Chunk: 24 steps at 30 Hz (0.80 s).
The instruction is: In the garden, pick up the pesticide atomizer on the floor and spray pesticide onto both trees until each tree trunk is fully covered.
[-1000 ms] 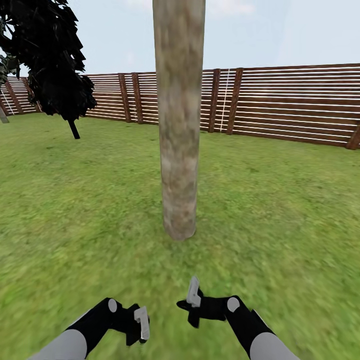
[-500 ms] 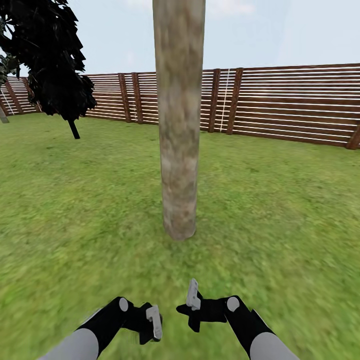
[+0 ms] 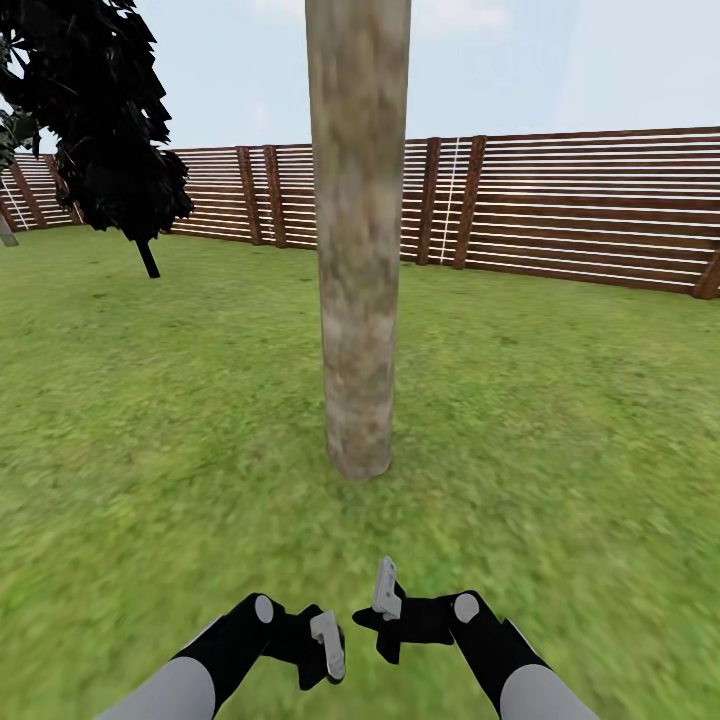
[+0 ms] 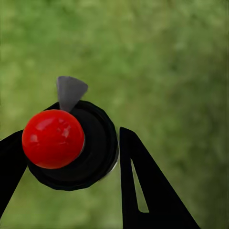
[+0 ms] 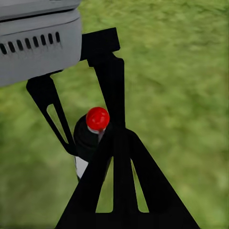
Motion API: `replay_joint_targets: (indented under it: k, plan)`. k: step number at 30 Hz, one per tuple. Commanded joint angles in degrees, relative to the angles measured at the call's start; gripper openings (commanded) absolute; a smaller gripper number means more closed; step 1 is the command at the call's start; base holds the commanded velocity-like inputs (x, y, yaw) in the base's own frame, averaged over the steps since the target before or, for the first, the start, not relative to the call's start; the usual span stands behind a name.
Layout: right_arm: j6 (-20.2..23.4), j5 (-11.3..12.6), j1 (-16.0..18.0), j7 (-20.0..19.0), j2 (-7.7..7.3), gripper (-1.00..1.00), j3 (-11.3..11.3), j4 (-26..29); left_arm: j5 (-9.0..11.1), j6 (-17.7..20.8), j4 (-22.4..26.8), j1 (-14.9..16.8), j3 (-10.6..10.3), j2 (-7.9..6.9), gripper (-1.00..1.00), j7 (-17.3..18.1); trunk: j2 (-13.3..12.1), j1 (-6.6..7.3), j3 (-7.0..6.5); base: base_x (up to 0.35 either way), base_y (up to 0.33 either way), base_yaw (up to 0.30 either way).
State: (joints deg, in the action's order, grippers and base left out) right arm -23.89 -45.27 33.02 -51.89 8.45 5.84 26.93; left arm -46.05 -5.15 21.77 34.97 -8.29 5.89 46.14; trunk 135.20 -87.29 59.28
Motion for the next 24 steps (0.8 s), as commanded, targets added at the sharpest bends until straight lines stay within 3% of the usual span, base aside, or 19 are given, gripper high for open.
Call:
replay_joint_targets:
  k: [1,13,18,24]
  plan:
    - [-0.2,-0.4,0.0,-0.3,0.09,-1.00,0.5,0.1,-0.5,-0.6,0.0,0.0,0.0,0.00,-1.00,0.1,0.0,0.01,0.05,0.000,0.000,0.000]
    - [-0.2,-0.4,0.0,-0.3,0.08,-1.00,0.5,0.0,-0.3,-1.8,0.0,0.0,0.2,-0.03,-1.00,0.2,0.0,0.01,0.05,0.000,0.000,0.000]
    - [-0.2,-0.4,0.0,-0.3,0.07,-1.00,0.5,0.0,2.2,-4.5,-0.1,0.0,0.2,-0.11,-1.00,0.2,0.0,0.01,0.05,0.000,0.000,0.000]
    - [-0.2,-0.4,0.0,-0.2,0.07,-1.00,0.5,-0.1,2.5,-4.8,-0.1,0.0,0.1,-0.26,-1.00,0.3,0.0,0.01,0.05,0.000,0.000,0.000]
